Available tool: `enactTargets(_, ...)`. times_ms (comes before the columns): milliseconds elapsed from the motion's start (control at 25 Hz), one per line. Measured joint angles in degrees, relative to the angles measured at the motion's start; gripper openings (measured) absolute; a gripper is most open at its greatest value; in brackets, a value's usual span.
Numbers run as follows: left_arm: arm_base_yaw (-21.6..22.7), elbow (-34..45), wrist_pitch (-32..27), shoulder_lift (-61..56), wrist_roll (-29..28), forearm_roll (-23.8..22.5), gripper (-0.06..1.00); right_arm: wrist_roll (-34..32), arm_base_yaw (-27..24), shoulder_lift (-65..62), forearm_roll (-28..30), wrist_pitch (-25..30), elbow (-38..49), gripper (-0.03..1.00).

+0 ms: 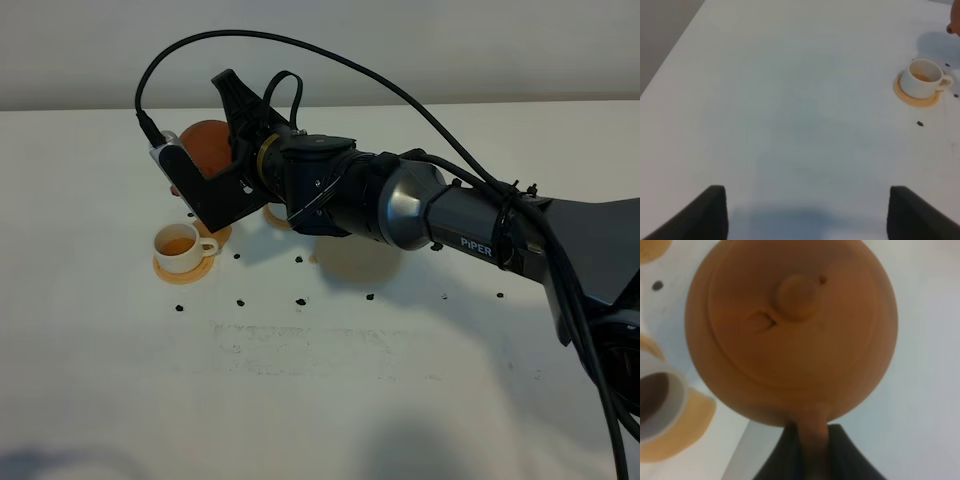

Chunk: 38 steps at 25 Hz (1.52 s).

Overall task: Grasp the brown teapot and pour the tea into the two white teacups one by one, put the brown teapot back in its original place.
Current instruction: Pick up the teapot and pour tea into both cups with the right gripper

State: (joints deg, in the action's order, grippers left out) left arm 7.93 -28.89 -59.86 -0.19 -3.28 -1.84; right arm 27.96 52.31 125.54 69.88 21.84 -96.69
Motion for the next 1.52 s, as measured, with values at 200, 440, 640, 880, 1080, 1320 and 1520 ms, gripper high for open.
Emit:
enactTargets(200, 0.0, 0.0, 0.0, 0.0, 0.0, 0.0, 0.67, 0.0, 0.0, -0.17, 0.0, 0.94, 1.45, 0.09)
enactTargets(440, 0.0, 0.0, 0.0, 0.0, 0.0, 0.0, 0.67, 0.0, 0.0, -0.35, 0.41, 0.82, 2.01, 0.09)
enactTargets(640, 0.0, 0.0, 0.0, 0.0, 0.0, 0.0, 0.67, 0.0, 0.0, -1.24, 2.25, 0.74, 2.22, 0.09)
enactTargets(880, 0.0, 0.0, 0.0, 0.0, 0.0, 0.0, 0.67, 0.0, 0.12, -1.44, 2.85, 0.68, 2.29, 0.09)
enactTargets(1080, 0.0, 0.0, 0.0, 0.0, 0.0, 0.0, 0.67, 0.0, 0.45, -1.44, 3.33, 0.61, 2.29, 0.09)
enactTargets(1320, 0.0, 0.0, 0.0, 0.0, 0.0, 0.0, 0.67, 0.0, 0.51, -1.44, 4.96, 0.61, 2.29, 0.09)
enactTargets(1520, 0.0, 0.0, 0.0, 0.0, 0.0, 0.0, 0.67, 0.0, 0.56, -1.44, 5.45, 0.38, 2.29, 0.09)
